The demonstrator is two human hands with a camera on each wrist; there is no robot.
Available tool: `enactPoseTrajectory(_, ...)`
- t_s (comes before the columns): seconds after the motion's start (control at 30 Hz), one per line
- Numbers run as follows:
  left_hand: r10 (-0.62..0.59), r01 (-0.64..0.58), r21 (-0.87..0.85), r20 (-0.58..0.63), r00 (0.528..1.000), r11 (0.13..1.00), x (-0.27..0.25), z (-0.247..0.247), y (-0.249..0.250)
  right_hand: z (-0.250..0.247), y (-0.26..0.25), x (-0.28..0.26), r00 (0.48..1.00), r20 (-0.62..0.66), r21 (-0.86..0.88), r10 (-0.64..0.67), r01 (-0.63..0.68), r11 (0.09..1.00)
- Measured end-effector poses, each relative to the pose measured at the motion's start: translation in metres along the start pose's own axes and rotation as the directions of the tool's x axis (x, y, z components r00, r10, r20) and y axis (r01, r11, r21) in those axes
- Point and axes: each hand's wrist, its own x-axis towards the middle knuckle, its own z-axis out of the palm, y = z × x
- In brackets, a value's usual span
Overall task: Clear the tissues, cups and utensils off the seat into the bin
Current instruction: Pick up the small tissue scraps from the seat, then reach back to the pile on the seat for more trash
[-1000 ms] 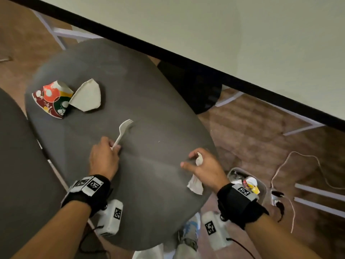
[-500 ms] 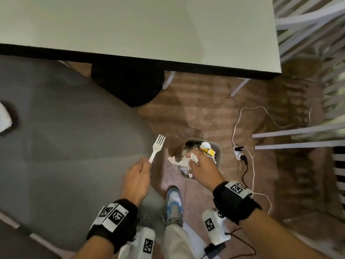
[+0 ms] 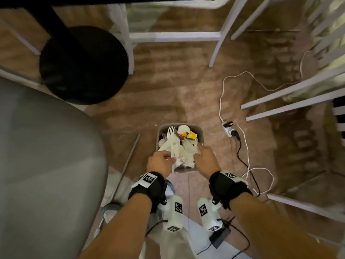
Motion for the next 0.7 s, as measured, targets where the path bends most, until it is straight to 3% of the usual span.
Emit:
enactPoseTrajectory(0.1, 0.119, -0.114, 0.281, 0.001, 0.993, 0.953, 0.038, 0.013, 0.009, 0.006, 0.015, 0.028, 0.996, -0.093, -0.111, -0.009, -0.002, 0.994)
enactPoseTrajectory(0.17, 0.239, -0.252, 0.482, 0.091, 0.967, 0.839, 0.056, 0.020, 0.018, 0.009, 0.024, 0.042, 0.992, -0.123, -0.135, 0.021, -0.038, 0.990)
enactPoseTrajectory(0.23, 0.306, -0.353, 0.579, 0.181, 0.934, 0.734, 0.071, 0.026, 0.024, 0.010, 0.028, 0.053, 0.994, -0.107, -0.159, 0.029, -0.046, 0.986)
enactPoseTrajectory(0.3, 0.318, -0.379, 0.608, 0.212, 0.924, 0.698, 0.081, 0.031, 0.023, 0.011, 0.033, 0.057, 0.998, -0.068, -0.135, 0.017, -0.026, 0.991)
enactPoseTrajectory(0.4, 0.372, -0.404, 0.554, 0.176, 0.912, 0.728, 0.084, 0.031, 0.015, 0.010, 0.038, 0.056, 1.000, -0.003, -0.058, 0.025, -0.026, 0.998)
enactPoseTrajectory(0.5, 0.340, -0.370, 0.383, 0.146, 0.929, 0.846, 0.070, 0.020, 0.008, -0.001, 0.040, 0.042, 1.000, -0.029, -0.063, -0.003, 0.001, 0.998)
enactPoseTrajectory(0.6, 0.321, -0.329, 0.240, 0.074, 0.944, 0.913, 0.044, -0.003, 0.000, -0.016, 0.031, 0.016, 0.994, -0.087, -0.151, -0.066, 0.053, 0.987)
enactPoseTrajectory(0.7, 0.351, -0.345, 0.152, -0.014, 0.936, 0.926, 0.004, -0.046, -0.005, -0.023, -0.004, -0.014, 0.982, -0.059, -0.240, -0.180, 0.161, 0.957)
